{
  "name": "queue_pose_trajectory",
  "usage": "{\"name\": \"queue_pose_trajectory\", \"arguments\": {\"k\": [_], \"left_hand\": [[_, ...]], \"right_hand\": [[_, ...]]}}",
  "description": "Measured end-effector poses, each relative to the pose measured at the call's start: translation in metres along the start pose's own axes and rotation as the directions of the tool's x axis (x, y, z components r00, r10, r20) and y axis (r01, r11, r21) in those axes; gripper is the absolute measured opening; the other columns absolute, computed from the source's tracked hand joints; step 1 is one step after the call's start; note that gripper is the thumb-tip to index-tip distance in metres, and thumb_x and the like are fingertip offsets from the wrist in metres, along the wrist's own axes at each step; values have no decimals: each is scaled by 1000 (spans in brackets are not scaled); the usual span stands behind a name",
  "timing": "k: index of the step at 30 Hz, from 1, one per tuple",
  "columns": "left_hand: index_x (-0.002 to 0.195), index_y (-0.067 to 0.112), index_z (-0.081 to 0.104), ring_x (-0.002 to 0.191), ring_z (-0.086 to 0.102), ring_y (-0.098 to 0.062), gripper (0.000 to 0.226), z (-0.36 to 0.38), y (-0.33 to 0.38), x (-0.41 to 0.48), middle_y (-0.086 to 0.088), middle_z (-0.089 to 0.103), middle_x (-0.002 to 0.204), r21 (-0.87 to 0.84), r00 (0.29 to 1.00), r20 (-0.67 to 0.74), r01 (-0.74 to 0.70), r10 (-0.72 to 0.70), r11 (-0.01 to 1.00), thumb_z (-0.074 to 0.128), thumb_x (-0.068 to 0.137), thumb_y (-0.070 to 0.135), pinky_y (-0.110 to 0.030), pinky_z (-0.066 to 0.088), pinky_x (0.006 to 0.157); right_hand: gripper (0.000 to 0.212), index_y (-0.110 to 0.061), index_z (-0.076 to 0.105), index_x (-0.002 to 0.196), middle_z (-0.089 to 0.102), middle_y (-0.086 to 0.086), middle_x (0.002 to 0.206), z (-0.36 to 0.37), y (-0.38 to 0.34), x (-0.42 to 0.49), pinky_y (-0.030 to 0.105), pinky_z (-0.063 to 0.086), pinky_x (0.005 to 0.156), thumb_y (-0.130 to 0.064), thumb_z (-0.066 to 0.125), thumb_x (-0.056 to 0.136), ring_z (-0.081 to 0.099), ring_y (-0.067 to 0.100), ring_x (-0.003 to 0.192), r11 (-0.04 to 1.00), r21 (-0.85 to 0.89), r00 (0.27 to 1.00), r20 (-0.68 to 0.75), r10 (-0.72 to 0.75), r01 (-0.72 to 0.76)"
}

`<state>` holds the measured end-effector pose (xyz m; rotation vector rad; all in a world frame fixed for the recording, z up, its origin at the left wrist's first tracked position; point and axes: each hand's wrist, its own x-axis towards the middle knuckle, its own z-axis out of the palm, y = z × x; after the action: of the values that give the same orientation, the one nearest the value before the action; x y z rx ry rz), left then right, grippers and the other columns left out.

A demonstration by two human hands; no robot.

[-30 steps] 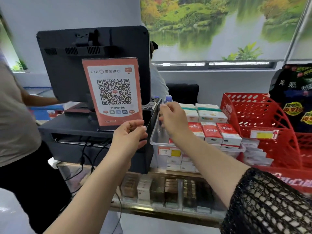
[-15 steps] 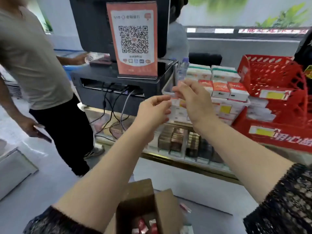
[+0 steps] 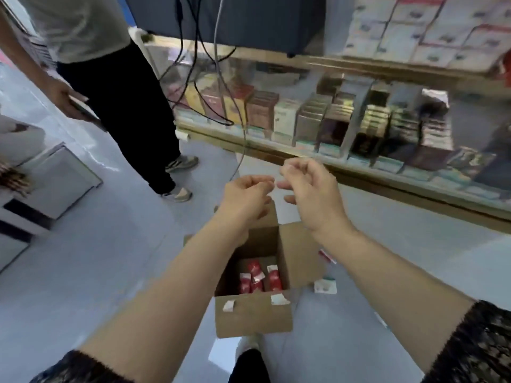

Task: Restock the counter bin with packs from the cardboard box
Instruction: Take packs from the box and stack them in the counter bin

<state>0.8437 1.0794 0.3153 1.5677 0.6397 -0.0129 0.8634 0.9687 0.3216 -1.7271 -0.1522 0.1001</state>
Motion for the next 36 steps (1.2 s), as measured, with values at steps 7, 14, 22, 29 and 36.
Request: {"name": "queue_pose_trajectory", "arguments": {"k": [7, 14, 22, 29, 36], "left_hand": [[96, 15, 70, 73, 62, -18, 14, 2, -134, 111, -7, 69, 84, 30, 978, -32, 205, -204, 978, 59, 87, 14, -25, 51, 60], [101, 12, 69, 76, 60, -17, 17, 5, -271, 206, -7, 67, 92, 141, 910, -52, 415, -412, 899, 61, 87, 18, -34, 54, 79], [111, 5, 60, 79, 62, -21, 21, 14, -415, 294, -8, 60, 83, 235, 758, -106, 648, -644, 724, 53, 93, 14, -35, 55, 79], [117, 4, 62, 84, 60, -21, 30, 25, -522, 344, -15, 64, 113, 612, 782, 80, 451, -618, 650, 61, 91, 18, -27, 48, 68], [113, 11, 63, 98, 63, -28, 52, 35, -609, 367, -10, 65, 109, 861, 634, 290, 154, -717, 484, 70, 69, 39, -35, 53, 84]], "right_hand": [[3, -32, 60, 92, 66, -11, 97, 61, 165, 26, 40, 54, 89, -32, 57, 92, 63, 9, 96, 977, -27, 977, 34, 210, -210], [9, -29, 62, 90, 67, -11, 93, 110, 318, 49, 41, 54, 88, -35, 56, 89, 65, 11, 92, 906, -87, 908, 16, 418, -415], [19, -26, 57, 107, 59, -12, 97, 143, 437, 63, 38, 51, 90, -36, 45, 97, 60, 12, 98, 805, -195, 811, 70, 581, -560], [19, -24, 56, 111, 58, -8, 93, 160, 492, 85, 24, 41, 66, -29, 42, 99, 57, 10, 90, 720, -285, 748, 19, 664, -632], [23, -19, 57, 115, 56, -4, 99, 161, 523, 97, 28, 41, 80, -23, 41, 98, 52, 14, 92, 676, -313, 727, -76, 683, -667]]}}
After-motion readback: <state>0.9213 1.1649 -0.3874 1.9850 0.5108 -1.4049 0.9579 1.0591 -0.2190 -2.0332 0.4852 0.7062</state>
